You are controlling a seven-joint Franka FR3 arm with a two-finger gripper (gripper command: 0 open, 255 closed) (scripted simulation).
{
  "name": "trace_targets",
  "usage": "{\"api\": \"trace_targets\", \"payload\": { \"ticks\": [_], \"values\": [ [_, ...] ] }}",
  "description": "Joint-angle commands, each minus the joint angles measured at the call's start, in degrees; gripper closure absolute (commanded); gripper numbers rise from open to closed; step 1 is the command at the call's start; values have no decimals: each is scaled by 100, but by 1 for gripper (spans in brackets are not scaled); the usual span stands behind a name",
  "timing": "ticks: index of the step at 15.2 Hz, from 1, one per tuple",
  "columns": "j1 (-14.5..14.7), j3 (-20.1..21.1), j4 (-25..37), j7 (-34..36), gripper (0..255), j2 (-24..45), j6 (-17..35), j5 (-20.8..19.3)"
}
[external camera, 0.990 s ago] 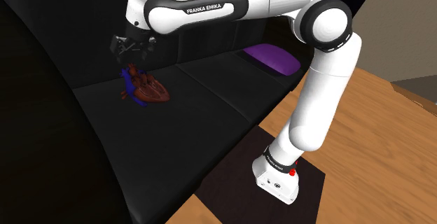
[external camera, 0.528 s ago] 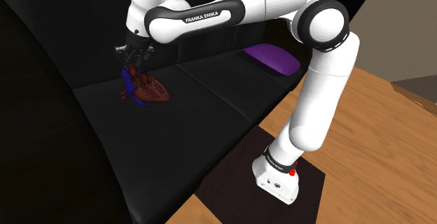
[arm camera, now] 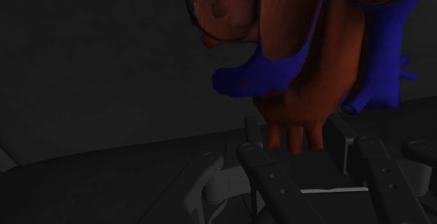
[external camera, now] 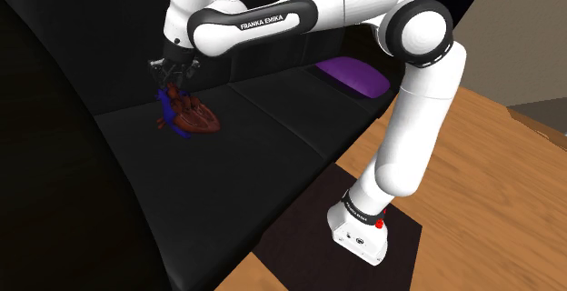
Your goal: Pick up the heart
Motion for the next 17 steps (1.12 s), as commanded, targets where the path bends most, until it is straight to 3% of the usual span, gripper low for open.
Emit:
{"api": "trace_targets", "payload": {
  "ticks": [1,17],
  "values": [
    [3,10,45,-11,255,-18,-67,18],
    [-16,83,787,-232,255,-286,-1047,247]
  ]
}}
